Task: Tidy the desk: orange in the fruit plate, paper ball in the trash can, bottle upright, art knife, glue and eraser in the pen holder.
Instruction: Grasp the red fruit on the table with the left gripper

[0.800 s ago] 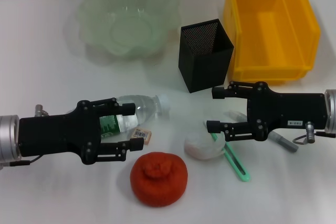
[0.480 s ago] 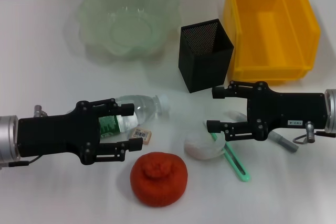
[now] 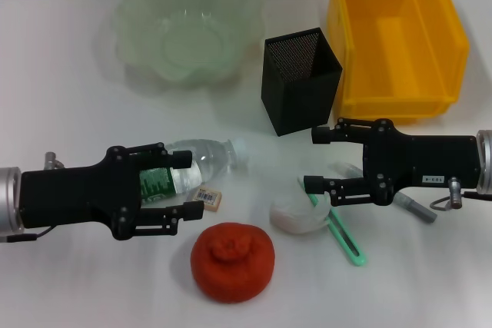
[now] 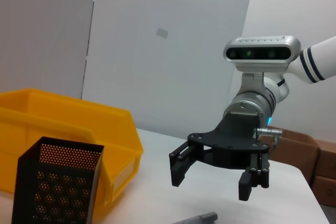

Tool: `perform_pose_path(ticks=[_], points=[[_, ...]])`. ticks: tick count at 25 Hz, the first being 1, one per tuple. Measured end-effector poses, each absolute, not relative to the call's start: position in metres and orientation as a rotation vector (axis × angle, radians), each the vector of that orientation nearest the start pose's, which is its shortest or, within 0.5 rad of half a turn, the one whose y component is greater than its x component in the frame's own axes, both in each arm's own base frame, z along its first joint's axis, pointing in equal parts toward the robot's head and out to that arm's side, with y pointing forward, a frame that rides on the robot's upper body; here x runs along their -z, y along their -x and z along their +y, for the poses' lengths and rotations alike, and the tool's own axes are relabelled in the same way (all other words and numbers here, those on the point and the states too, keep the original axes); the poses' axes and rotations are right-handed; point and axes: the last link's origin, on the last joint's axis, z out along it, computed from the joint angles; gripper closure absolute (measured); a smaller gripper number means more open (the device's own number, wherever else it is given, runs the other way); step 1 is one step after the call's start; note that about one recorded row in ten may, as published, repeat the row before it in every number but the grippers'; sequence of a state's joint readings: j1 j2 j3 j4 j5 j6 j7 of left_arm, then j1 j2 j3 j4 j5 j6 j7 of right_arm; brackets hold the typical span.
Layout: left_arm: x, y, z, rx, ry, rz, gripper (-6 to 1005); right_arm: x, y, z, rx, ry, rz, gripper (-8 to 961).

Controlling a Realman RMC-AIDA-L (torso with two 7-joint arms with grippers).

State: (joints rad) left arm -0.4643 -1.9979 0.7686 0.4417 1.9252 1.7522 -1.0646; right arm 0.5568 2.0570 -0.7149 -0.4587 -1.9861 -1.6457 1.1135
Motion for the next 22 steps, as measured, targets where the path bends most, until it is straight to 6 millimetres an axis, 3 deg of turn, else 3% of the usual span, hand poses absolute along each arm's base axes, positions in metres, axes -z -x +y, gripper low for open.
perform_pose_path(ticks=[12, 22], points=[[-0.008, 0.29, 0.265, 0.881, 2.901, -0.396, 249, 0.026, -0.257, 0.305, -0.822, 2.869, 0.406, 139], [0.008, 0.289, 0.256, 0.861, 2.956, -0.409, 255, 0.027, -0.257, 0.306, -0.816, 2.864, 0.41, 139]])
